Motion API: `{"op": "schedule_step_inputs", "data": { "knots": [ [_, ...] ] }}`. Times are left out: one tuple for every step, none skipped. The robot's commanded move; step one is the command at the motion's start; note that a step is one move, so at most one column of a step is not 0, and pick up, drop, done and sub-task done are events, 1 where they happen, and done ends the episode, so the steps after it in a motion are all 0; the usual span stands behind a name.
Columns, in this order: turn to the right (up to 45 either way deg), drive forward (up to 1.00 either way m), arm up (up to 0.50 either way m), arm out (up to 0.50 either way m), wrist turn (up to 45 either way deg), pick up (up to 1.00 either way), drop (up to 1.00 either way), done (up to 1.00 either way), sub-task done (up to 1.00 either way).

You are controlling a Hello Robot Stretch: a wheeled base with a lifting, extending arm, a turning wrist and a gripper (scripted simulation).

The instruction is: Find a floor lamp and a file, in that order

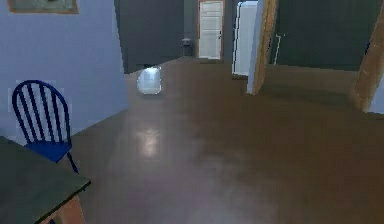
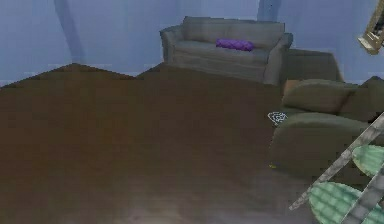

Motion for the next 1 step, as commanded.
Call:
{"op": "schedule_step_inputs", "data": {
  "knots": [
    [0.0,0.7,0.0,0.0,0.0,0.0,0.0,0.0,0.0]
  ]
}}
